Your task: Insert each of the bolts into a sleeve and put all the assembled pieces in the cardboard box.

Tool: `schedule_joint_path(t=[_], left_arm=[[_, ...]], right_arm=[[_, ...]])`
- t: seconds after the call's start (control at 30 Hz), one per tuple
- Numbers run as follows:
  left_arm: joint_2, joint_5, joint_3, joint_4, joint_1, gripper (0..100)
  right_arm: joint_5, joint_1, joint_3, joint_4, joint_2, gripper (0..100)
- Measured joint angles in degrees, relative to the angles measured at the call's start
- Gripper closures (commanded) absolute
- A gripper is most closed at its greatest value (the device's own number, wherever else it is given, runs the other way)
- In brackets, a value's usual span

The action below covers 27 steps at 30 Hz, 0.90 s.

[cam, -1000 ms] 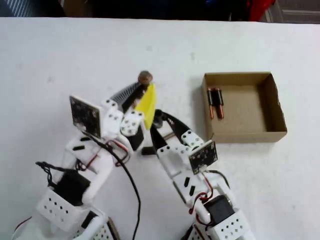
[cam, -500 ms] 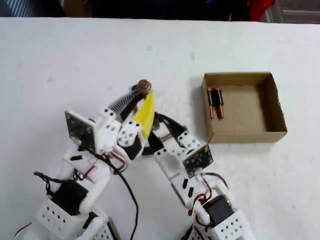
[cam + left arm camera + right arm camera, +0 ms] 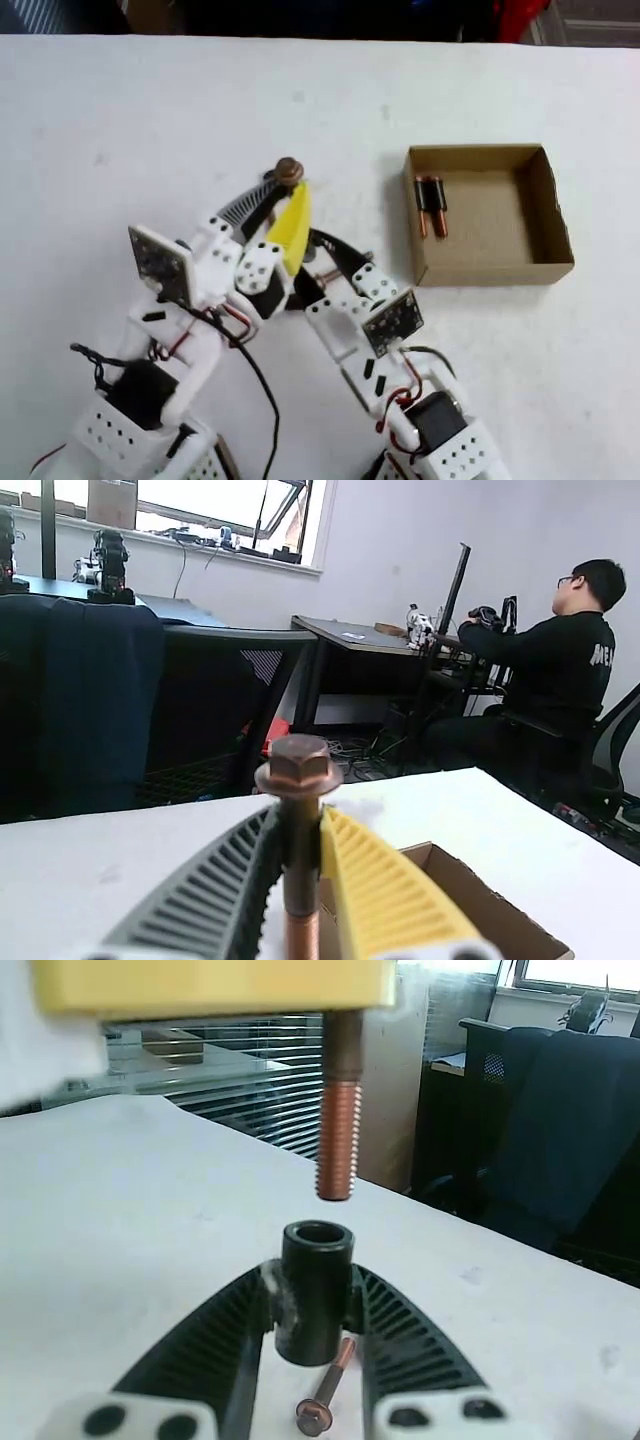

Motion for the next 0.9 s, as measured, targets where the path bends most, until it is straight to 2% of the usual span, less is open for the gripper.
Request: schedule_joint_path(t=[0.47,0.9], left_arm=[[0.0,0.3,0.0,4.0,0.1,98],[0.0,0.0,0.0,15.7,2.8,98]], right_arm=[[0.0,0.0,0.0,0.0,0.0,98.1],[0.0,-0.3,0.0,0.0,0.0,98.1]])
